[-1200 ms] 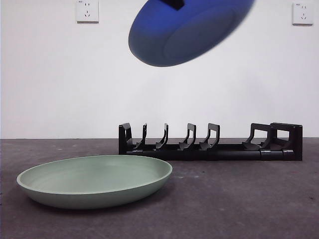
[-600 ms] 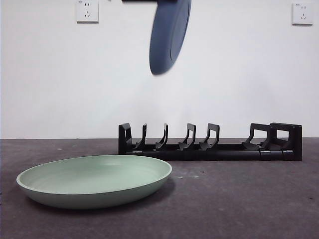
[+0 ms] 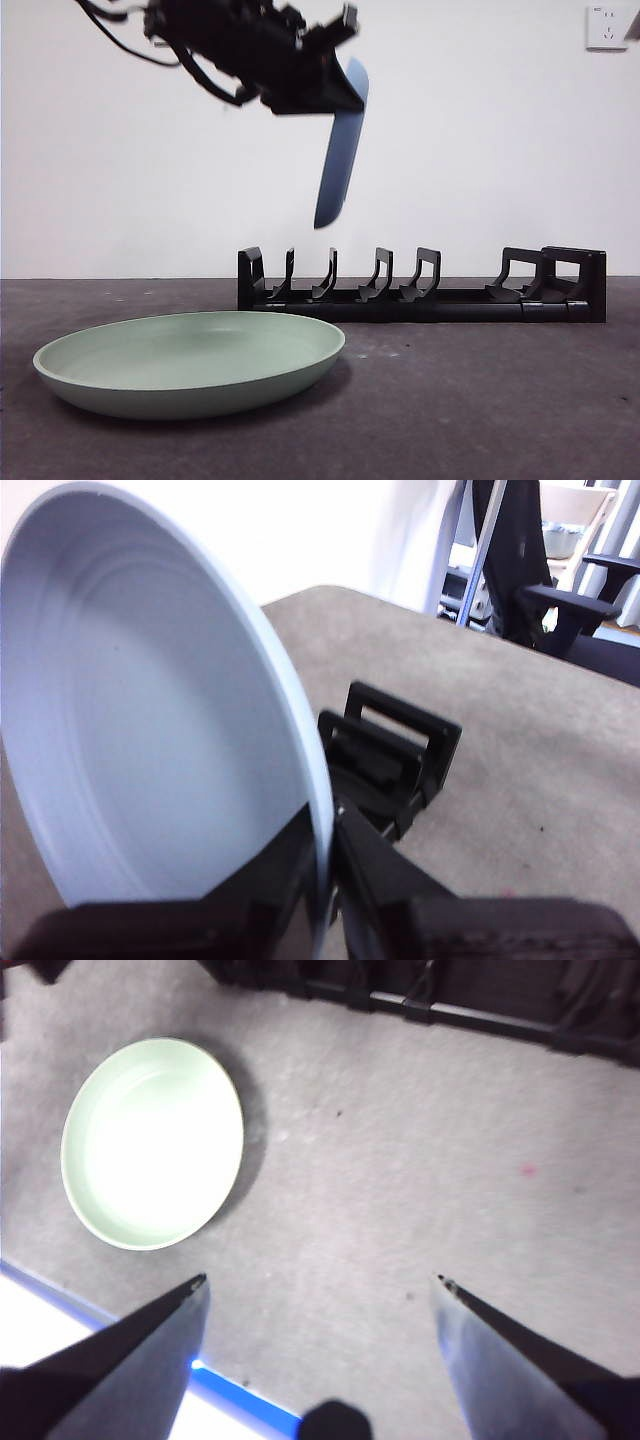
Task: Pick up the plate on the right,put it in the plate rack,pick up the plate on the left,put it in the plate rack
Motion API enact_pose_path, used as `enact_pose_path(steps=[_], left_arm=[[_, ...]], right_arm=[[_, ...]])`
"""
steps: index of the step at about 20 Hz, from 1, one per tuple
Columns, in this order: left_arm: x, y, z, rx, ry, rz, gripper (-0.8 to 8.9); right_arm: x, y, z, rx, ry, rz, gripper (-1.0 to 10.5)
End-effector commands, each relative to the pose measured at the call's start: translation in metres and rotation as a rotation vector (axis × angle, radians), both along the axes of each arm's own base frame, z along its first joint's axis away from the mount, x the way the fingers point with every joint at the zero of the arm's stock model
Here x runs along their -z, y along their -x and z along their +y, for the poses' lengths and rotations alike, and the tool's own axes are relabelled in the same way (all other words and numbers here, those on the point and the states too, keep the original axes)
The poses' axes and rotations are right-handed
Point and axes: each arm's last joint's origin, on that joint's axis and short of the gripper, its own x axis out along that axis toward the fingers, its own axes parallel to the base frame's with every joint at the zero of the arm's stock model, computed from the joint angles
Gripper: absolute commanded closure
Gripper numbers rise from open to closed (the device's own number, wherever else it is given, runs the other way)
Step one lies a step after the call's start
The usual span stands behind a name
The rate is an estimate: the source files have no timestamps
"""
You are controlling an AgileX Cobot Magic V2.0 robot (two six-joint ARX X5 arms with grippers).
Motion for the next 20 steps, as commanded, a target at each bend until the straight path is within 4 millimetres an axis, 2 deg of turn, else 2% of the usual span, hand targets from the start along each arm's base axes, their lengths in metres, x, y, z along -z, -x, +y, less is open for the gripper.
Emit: enact_pose_path(steps=[1,6,11,20], left_arm=[[0.012,-0.008,0.000,-0.022,0.000,0.019,8.22],[0.030,-0.018,0.000,-0.054,-0.022,0.047,8.22],[0.038,-0.020,0.002,-0.126,-0.071,0.074,8.22],[0.048,-0.017,0.004,-0.103,-0.181,0.110,8.22]], right_arm=[[0.013,-0.001,0.002,-0.026,-0.028,0.029,5.7],[0.027,-0.004,0.002,-0.029,-0.026,0.051,5.7],[0.026,-0.006,0.002,-0.030,-0.030,0.025,5.7],[0.024,-0.008,0.003,-0.030,-0.035,-0.003,5.7]])
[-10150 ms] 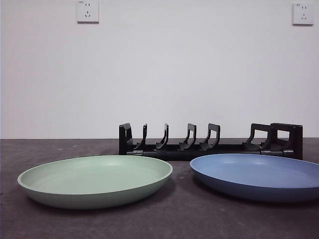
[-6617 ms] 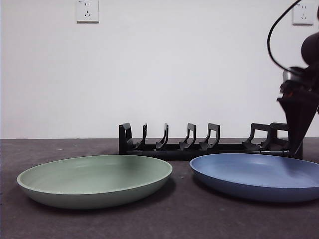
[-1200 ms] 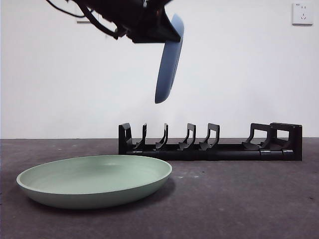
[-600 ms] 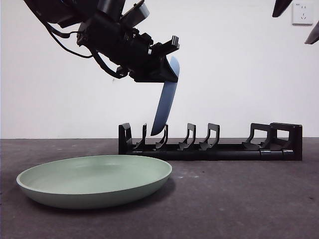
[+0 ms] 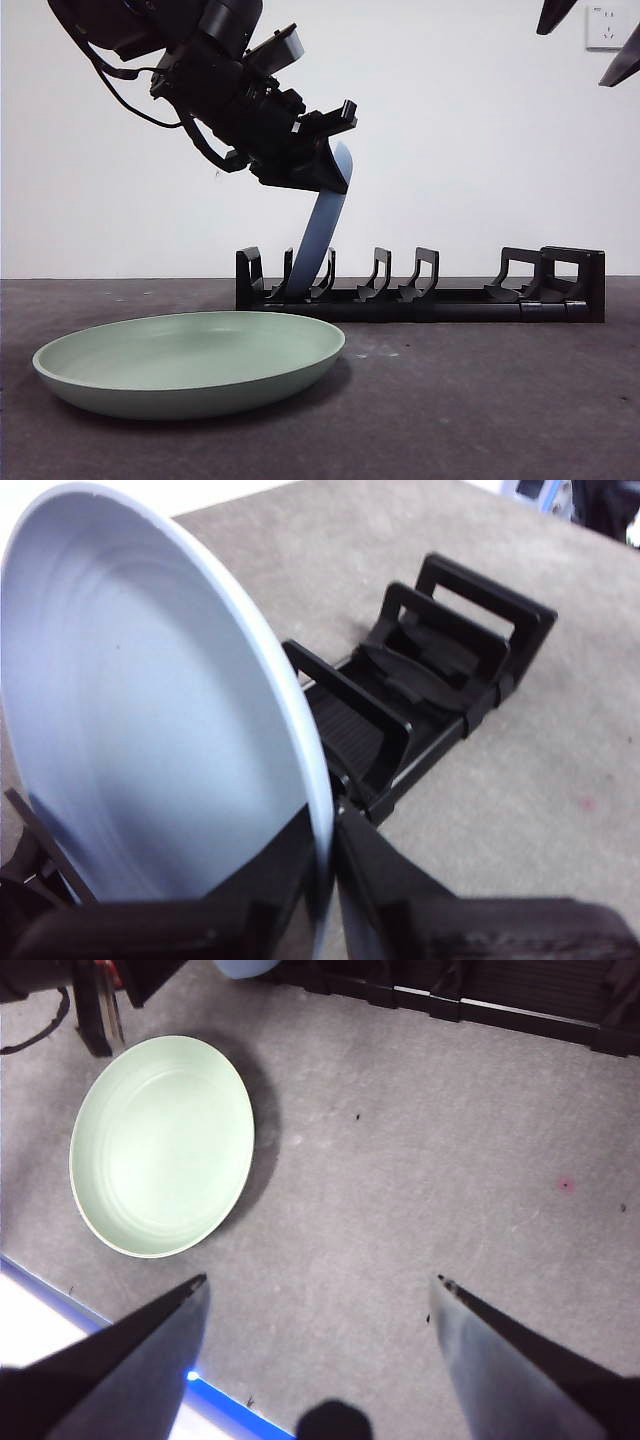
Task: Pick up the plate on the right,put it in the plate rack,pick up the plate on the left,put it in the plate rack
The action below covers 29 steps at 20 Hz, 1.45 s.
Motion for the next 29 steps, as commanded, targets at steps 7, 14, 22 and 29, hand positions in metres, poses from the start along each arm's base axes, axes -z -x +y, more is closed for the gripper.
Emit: enact_pose_path(steps=[7,14,22,29], left_arm=[[0.010,0.000,0.001,0.006,-0.068,0.028,8.13],[0.008,0.000,0.000,0.036,-0.041,0.020,5.93],[-0.012,0.008,0.002,0.077,0.014,0.006,5.90],[-0.101,0.063,0.035,0.109,0.015,-0.146,5.88]], right_arm=[[0.002,0.000,0.001,-0.017,-0.010,0.001,5.7],[0.002,0.000,0.001,-0.019,-0.013,0.002,5.7],[0.002,0.000,0.001,-0.019,-0.014,-0.003,5.7],[-0.001,-0.005,0.002,-0.002,-0.034,-0.049,5.7]])
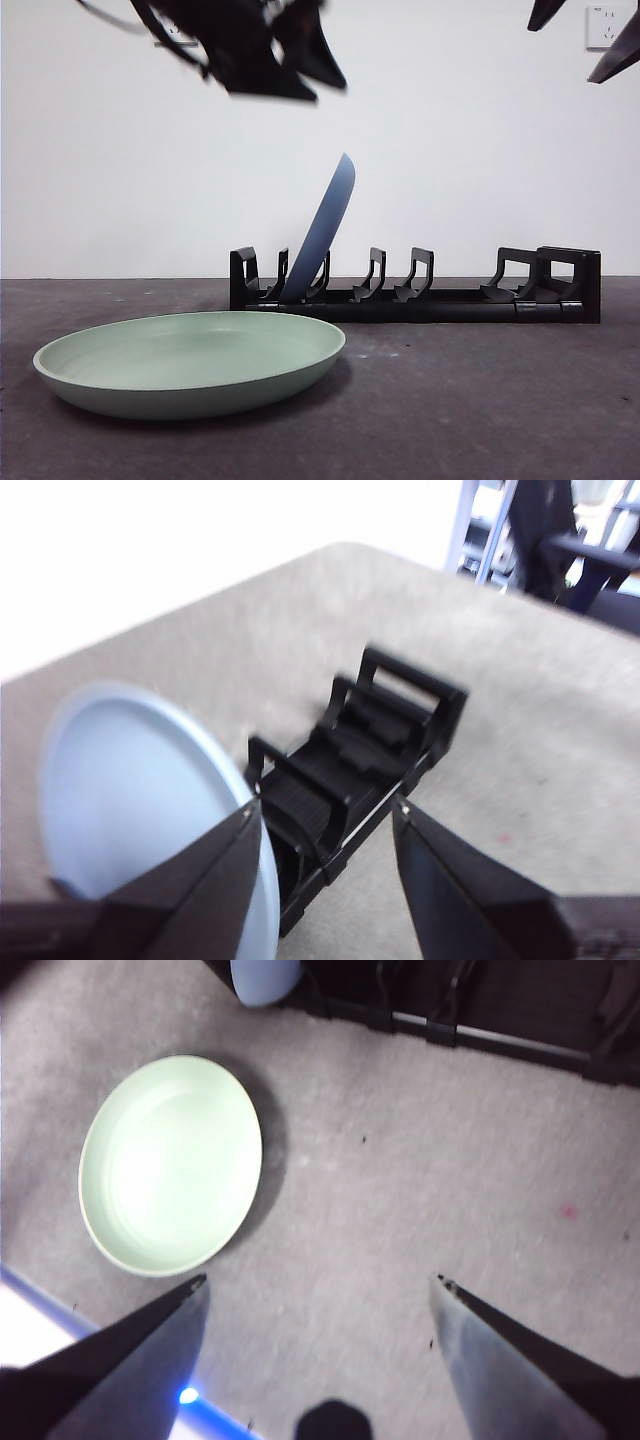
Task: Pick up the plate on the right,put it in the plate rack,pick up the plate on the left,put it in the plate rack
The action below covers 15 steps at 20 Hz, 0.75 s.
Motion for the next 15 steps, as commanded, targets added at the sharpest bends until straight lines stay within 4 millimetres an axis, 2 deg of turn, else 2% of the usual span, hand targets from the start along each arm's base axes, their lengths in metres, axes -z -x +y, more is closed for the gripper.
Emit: enact_pose_path(steps=[1,5,8,11,15], left_arm=[[-0.028,0.027,0.016,0.036,-0.060,-0.074,5.88],[-0.070,0.089,0.054,0.071,-0.139,-0.161,5.87],[-0.088,0.135,0.082,0.098,-0.199,-0.215,5.77],[-0.090,0.170,0.104,0.133,-0.290,-0.235,3.98],[-0.081,0.194,0.118,0.179,-0.380,-0.163,3.98]], right_arm=[[0.001,-0.002,0.001,0.007,-0.019,-0.009,5.7],[0.001,-0.007,0.011,-0.016,-0.059,-0.027,5.7],[0.013,-0.017,0.035,-0.080,-0.061,0.011,5.7],[0.035,-0.032,0.069,-0.136,-0.052,0.078,5.7],[0.081,-0.051,0.116,-0.175,0.053,0.164,5.7]])
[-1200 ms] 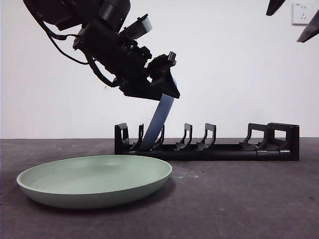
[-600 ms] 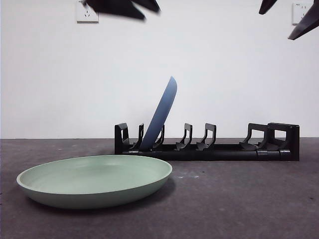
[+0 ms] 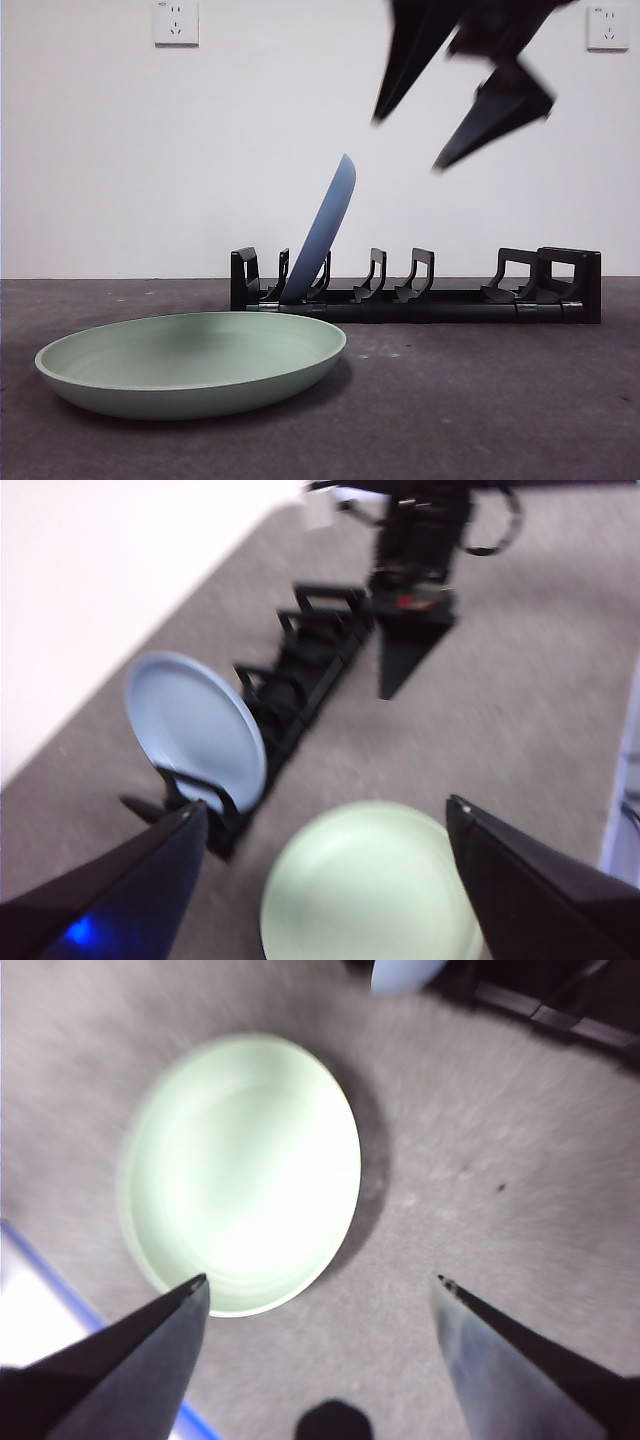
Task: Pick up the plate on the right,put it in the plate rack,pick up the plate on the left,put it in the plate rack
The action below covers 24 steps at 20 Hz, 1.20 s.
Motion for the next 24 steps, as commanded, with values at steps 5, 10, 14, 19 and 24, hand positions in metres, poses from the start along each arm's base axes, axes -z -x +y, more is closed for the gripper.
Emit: enact_pose_path(steps=[5,10,14,19,24], left_arm=[[0.013,0.007,0.004,0.040,-0.128,0.080,3.98],[0.018,0.004,0.002,0.057,-0.175,0.115,3.98],[0.021,0.000,0.000,0.062,-0.194,0.139,3.98],[0.023,-0.004,-0.003,0.063,-0.203,0.155,3.98],[0.024,-0.006,-0.006,0.080,-0.211,0.162,3.98]], right_arm=[[0.082,-0.017,0.058,-0.033,0.157,0.133,5.7],[0.111,-0.023,0.075,-0.028,0.177,0.158,5.7],[0.121,-0.026,0.080,-0.010,0.176,0.158,5.8],[0.132,-0.027,0.084,-0.003,0.190,0.179,6.7],[0.135,-0.028,0.085,0.001,0.193,0.180,7.7]])
